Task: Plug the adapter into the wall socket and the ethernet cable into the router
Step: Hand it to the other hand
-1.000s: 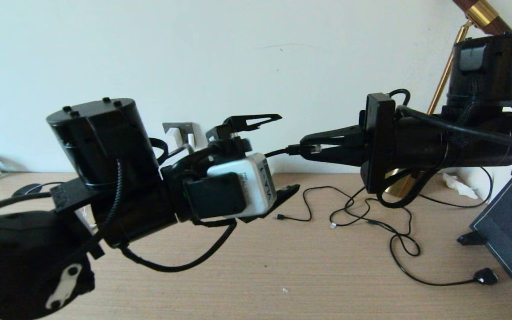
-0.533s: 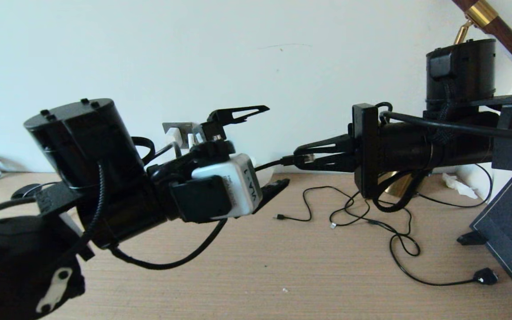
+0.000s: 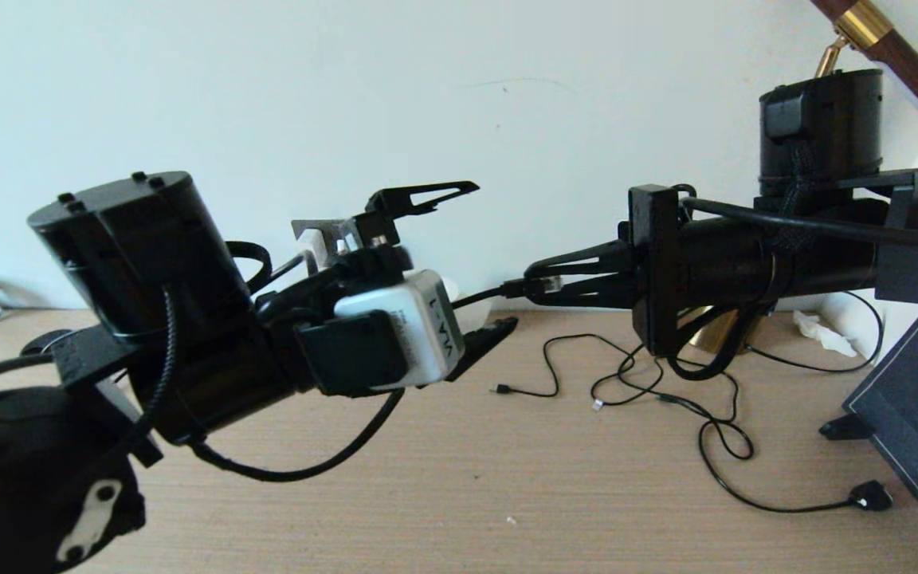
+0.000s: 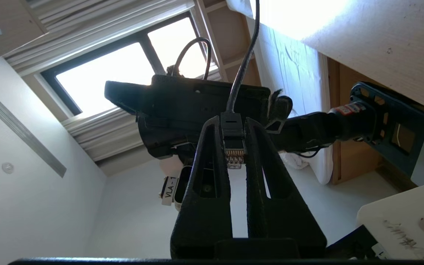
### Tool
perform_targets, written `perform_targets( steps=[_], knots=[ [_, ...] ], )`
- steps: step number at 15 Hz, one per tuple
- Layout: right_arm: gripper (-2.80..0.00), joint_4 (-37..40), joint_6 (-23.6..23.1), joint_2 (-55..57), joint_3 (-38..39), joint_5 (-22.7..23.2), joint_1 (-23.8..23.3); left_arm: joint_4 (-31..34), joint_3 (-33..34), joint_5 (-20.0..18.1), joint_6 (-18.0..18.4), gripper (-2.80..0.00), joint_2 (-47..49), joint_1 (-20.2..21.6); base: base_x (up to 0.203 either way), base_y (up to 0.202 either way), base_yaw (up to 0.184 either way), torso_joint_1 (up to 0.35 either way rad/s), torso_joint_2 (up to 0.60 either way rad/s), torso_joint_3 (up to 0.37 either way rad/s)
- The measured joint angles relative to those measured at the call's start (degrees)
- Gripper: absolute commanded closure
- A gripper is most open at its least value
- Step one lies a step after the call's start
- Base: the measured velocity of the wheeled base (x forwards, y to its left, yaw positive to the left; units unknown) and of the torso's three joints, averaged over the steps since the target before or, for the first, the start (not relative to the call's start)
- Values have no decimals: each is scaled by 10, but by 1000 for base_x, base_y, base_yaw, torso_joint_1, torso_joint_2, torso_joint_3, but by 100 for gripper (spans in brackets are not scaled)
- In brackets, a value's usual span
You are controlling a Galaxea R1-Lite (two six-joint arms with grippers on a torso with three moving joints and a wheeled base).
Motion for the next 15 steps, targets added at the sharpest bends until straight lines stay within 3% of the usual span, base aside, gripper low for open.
perform_targets(
  steps=[7, 8, 15],
  knots=[
    [0, -1, 2, 0, 0, 2, -3, -4, 6, -4, 0, -280, -1, -2, 0, 0, 0, 0, 0, 0],
    [0, -1, 2, 0, 0, 2, -4, -4, 9, -4, 0, 0, -1, -2, 0, 0, 0, 0, 0, 0],
    [0, -1, 1, 0, 0, 3, -4, -4, 14, -4, 0, 0, 0, -6, 0, 0, 0, 0, 0, 0]
  ],
)
